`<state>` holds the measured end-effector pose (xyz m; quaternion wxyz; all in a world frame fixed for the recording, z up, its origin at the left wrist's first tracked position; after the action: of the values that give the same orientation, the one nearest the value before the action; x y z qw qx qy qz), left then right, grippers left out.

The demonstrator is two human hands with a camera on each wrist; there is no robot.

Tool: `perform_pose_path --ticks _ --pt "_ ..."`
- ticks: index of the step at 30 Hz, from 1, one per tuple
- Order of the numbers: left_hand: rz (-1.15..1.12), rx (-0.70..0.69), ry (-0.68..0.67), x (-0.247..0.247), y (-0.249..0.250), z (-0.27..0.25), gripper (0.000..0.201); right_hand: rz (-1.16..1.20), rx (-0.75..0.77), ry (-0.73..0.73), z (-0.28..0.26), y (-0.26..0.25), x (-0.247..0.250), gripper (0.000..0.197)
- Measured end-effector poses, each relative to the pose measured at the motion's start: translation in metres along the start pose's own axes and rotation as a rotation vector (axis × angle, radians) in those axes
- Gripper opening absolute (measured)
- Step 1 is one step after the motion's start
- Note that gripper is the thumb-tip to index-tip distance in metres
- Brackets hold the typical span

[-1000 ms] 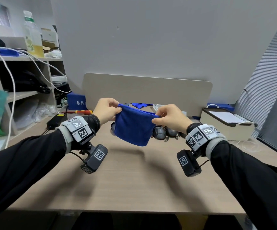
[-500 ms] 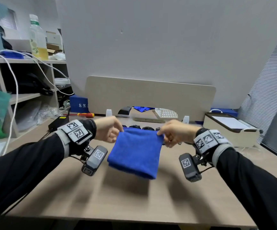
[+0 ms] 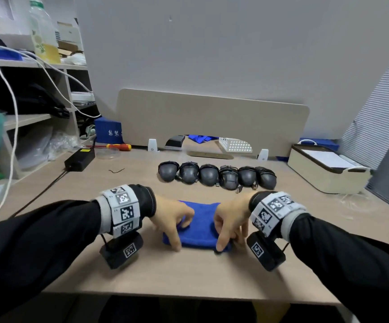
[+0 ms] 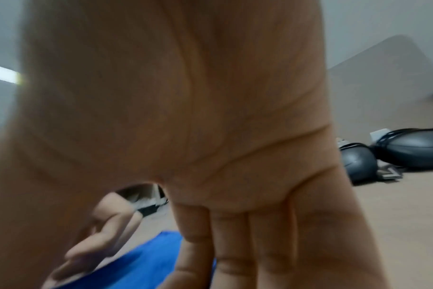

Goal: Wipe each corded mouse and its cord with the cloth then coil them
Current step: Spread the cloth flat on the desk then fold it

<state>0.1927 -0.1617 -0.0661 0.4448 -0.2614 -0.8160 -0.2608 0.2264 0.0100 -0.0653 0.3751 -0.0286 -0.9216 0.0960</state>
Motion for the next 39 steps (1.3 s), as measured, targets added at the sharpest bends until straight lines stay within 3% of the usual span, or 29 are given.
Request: perform_pose_path --ticks 4,8,12,15,19,23,26,28,31,34,36,39 --pt "0.064 0.001 0.006 -0.002 -0.003 0.000 0.028 0.031 0.042 0.127 -0.006 -0.004 0.004 0.015" --pt "0.131 -0.017 0.028 -0.007 -0.005 -0.004 0.037 -0.047 0.014 0.139 -0.018 -0.007 0.001 0.047" --pt "0.228 -0.054 0.116 -0.006 0.004 -0.006 0.026 -0.123 0.018 0.184 -0.014 -0.018 -0.009 0.031" --pt "0.001 0.011 0.134 0.016 0.005 -0.015 0.010 -0.053 0.097 0.276 -0.027 -0.021 0.010 0.007" --pt "-0.330 0.060 0.283 0.056 -0.011 -0.026 0.024 0.078 0.118 0.537 -0.060 -0.018 0.050 0.019" --pt "-0.609 0.043 0.418 0.083 -0.009 -0.038 0.014 0.599 0.211 0.711 -0.083 -0.015 0.072 0.020" --pt "-0.928 0.030 0.369 0.085 -0.013 -0.043 0.010 0.749 0.204 0.637 -0.079 -0.010 0.075 0.022" --pt "-0.931 0.071 0.245 0.075 -0.016 -0.039 0.007 0.701 0.154 0.506 -0.063 -0.007 0.068 0.016" --pt "-0.591 0.186 0.139 0.045 -0.027 -0.013 0.024 0.463 0.036 0.383 -0.025 0.004 0.048 0.020" --pt "-0.259 0.181 0.146 0.012 -0.037 0.015 0.037 0.278 0.002 0.305 0.003 0.013 0.025 0.029" --pt "-0.239 0.132 0.159 0.005 -0.041 0.021 0.039 0.243 0.036 0.314 0.009 0.018 0.022 0.029" --pt "-0.296 0.105 0.119 0.007 -0.043 0.024 0.024 0.193 0.047 0.331 0.012 0.022 0.023 0.021"
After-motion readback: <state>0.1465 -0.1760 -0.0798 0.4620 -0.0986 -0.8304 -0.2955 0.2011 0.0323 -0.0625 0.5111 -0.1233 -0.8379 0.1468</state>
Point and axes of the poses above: each hand's wrist, its own z-axis towards the middle knuckle, its own x-axis out of the back of the hand, y = z × x, the point moved 3 cm from there along z, towards the middle knuckle, and after that the axes turned 1 degree about x, right-handed, at the moved point
